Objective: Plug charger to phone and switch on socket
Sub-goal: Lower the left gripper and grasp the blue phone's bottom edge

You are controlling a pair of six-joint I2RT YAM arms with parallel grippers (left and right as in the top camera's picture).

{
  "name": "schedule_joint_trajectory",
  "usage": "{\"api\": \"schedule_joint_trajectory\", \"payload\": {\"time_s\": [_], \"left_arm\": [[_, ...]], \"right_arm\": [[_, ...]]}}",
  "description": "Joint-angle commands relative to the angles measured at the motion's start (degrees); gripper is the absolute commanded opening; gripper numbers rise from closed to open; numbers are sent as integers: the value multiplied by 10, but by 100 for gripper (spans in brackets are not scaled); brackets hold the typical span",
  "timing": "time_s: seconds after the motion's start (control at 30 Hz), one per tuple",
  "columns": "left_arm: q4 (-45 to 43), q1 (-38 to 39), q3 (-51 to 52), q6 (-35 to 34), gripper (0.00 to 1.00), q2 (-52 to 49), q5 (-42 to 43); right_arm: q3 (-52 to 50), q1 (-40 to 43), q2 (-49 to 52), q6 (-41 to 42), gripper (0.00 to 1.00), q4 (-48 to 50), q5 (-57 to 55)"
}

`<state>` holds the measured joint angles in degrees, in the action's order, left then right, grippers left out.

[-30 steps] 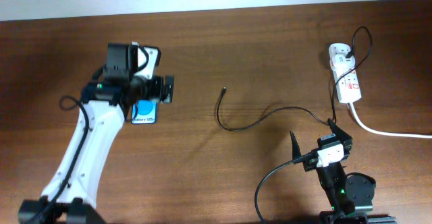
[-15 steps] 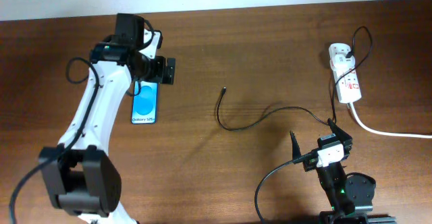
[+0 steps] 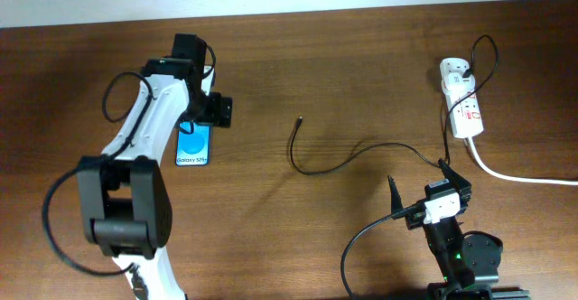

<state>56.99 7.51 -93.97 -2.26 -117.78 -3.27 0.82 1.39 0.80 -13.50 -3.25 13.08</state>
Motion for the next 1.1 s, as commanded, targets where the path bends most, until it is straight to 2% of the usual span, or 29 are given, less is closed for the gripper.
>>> {"api": "schedule_joint_trajectory", "payload": {"time_s": [0.0,0.17,0.27,0.4,1.07], "left_arm": [[12,-24,-10,-13,99,-42,-6],[10,-52,-8,-6,99,-60,-1],[5,-62,-8,41,99,-60,49],[5,-62,-7,68,99,-61,55],[-14,-61,-6,71,99,-89,58]], "right_arm": [[-5,-3,-5,2,99,-1,-3],[-5,-3,-5,2,99,-1,-3],[-5,-3,-5,2,99,-1,-3],[-5,-3,-5,2,99,-1,-3],[-5,-4,-5,2,99,-1,-3]]}}
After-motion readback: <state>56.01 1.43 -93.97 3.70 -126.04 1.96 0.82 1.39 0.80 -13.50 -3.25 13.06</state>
